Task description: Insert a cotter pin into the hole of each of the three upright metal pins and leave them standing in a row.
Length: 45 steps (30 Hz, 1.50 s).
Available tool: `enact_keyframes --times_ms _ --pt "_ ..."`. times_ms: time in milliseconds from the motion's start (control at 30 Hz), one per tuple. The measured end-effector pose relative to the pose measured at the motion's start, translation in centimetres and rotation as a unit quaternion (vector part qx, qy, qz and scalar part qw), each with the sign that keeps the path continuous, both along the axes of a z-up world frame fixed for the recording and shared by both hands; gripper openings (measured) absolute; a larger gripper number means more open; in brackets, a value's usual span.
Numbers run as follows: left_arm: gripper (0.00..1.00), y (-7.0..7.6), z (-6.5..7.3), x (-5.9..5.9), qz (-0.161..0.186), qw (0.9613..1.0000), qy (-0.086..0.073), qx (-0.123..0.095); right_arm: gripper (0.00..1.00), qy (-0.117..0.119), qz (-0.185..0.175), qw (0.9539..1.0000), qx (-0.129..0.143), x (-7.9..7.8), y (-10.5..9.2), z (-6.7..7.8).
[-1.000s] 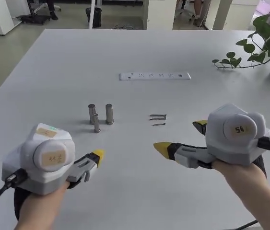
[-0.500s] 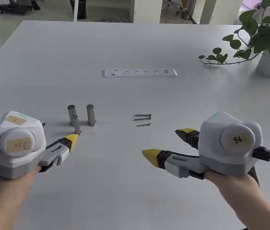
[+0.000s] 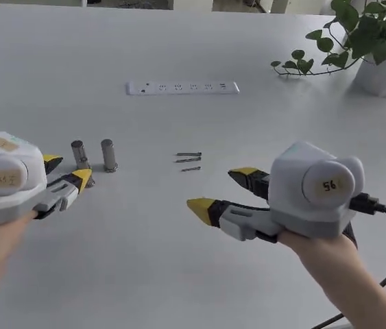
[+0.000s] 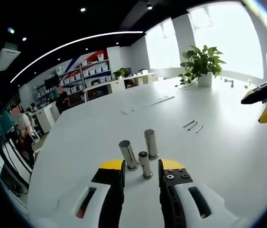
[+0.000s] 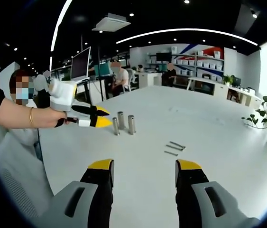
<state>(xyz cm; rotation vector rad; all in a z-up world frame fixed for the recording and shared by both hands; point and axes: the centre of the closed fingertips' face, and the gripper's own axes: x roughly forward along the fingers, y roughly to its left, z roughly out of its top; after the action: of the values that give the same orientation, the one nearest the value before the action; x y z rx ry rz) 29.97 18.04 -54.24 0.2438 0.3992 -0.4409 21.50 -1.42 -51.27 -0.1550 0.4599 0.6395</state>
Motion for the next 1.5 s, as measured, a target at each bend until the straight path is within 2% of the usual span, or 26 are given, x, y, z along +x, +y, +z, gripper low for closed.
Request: enact_keyframes --times_ms 67,100,133,233,433,500,533,833,900,933,1133,1267,1500 --pt "0.22 -0.4 -0.6 0.3 -0.003 0.9997 0.017 -0.016 0.48 0.002 -0.001 1.0000 -0.002 0.3 -0.1 -0.2" --pt "0.21 -0.6 -0.8 0.5 -0.003 0.9993 0.021 -0.030 0.47 0.003 -0.003 1.0000 -0.003 0.4 -0.1 -0.2" --pt "0.21 -0.6 -0.8 0.7 -0.003 0.9992 0.021 -0.033 0.46 0.002 -0.005 1.0000 -0.001 0.6 -0.2 -0.2" --pt "0.21 -0.9 -1.2 1.2 -0.011 0.9993 0.021 -0.028 0.45 0.002 -0.012 0.9999 0.002 1.0 -0.3 -0.2" --pt "0.13 -1.3 -2.1 1.8 -0.024 0.9991 0.028 -0.023 0.43 -0.005 -0.020 0.9998 -0.003 1.7 -0.5 -0.2" --pt "0.12 -1.2 -2.5 1.9 -0.025 0.9991 0.031 -0.016 0.43 -0.004 -0.021 0.9998 -0.005 1.8 -0.5 -0.2" --pt "0.11 -1.0 -2.9 2.0 -0.025 0.9991 0.034 -0.003 0.43 -0.003 -0.021 0.9998 -0.004 1.8 -0.5 -0.3" --pt "0.08 -1.0 -3.3 1.9 -0.031 0.9988 0.037 -0.002 0.42 -0.001 -0.028 0.9995 -0.013 1.7 -0.8 -0.5" --pt "0.07 -1.1 -3.2 1.9 -0.031 0.9986 0.041 -0.012 0.42 0.001 -0.030 0.9995 -0.011 1.7 -0.8 -0.5" --pt "0.07 -1.1 -3.2 1.9 -0.027 0.9983 0.046 -0.025 0.42 0.001 -0.031 0.9995 -0.011 1.7 -0.8 -0.6" --pt "0.07 -1.6 -3.2 1.5 -0.039 0.9978 0.046 -0.029 0.41 0.002 -0.032 0.9994 -0.015 1.7 -0.8 -0.6" --pt "0.07 -2.3 -3.2 1.0 -0.046 0.9968 0.052 -0.038 0.41 0.003 -0.035 0.9992 -0.016 1.6 -1.0 -0.7" --pt "0.07 -4.2 -3.1 0.2 -0.066 0.9959 0.051 -0.034 0.40 0.007 -0.035 0.9992 -0.021 1.4 -1.2 -0.9"
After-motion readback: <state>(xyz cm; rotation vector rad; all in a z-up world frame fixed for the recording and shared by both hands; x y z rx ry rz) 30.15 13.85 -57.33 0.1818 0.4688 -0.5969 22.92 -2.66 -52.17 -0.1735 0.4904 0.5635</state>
